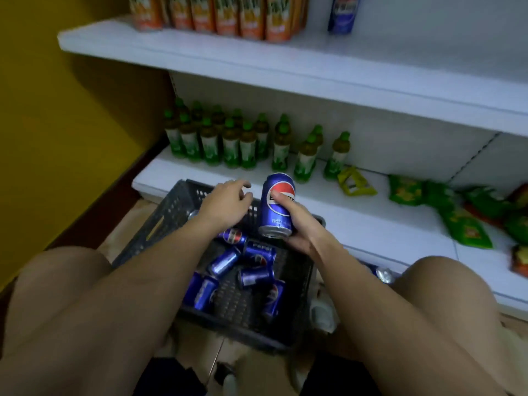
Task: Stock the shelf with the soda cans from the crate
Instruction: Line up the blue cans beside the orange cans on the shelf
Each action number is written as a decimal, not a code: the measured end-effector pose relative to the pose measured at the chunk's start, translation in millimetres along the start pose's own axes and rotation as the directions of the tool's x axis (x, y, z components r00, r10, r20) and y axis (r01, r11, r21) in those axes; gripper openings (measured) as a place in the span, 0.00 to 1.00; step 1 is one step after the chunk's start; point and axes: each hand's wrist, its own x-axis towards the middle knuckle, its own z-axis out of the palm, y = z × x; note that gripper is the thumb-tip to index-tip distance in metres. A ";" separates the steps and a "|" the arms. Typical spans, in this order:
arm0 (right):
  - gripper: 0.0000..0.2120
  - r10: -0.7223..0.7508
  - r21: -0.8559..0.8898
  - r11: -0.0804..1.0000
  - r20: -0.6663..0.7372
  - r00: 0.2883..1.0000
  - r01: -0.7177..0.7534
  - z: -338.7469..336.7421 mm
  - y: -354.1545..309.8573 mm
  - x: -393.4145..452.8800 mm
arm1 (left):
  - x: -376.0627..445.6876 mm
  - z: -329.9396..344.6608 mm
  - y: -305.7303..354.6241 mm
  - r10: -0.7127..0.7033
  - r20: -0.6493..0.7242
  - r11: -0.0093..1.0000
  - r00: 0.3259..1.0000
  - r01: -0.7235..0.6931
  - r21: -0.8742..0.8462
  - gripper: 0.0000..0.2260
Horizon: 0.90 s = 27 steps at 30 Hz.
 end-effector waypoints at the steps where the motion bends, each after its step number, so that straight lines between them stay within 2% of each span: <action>1: 0.23 -0.056 -0.034 0.998 -0.022 0.998 0.055 4.8 -17.4 -2.4 | 7.2 -12.6 10.9 0.044 -0.028 0.998 0.999 -0.043 0.041 0.16; 6: 0.19 -0.299 -0.177 0.942 -0.052 0.953 0.286 25.3 -107.5 -28.9 | 46.6 -76.5 73.0 0.220 -0.179 0.960 0.959 -0.180 0.214 0.16; 10: 0.23 -0.444 -0.305 0.862 -0.069 0.894 0.405 40.0 -173.4 -56.2 | 76.8 -113.8 123.5 0.284 -0.266 0.948 0.921 -0.228 0.222 0.16; 13: 0.21 -0.518 -0.388 0.803 -0.079 0.852 0.452 44.6 -210.9 -67.9 | 99.7 -125.3 154.9 0.314 -0.288 0.938 0.905 -0.249 0.241 0.16; 18: 0.18 -0.606 -0.472 0.720 -0.071 0.793 0.508 31.7 -245.8 -60.7 | 137.8 -114.7 183.0 0.287 -0.236 0.943 0.928 -0.231 0.238 0.16; 24: 0.24 -0.648 -0.544 0.674 -0.112 0.753 0.500 -2.3 -266.3 -26.2 | 191.2 -83.7 192.8 0.272 -0.113 0.929 0.956 -0.231 0.289 0.17; 27: 0.26 -0.653 -0.484 0.706 -0.162 0.740 0.518 -12.2 -286.1 0.0 | 228.5 -84.2 197.4 0.251 -0.021 0.925 0.968 -0.233 0.299 0.21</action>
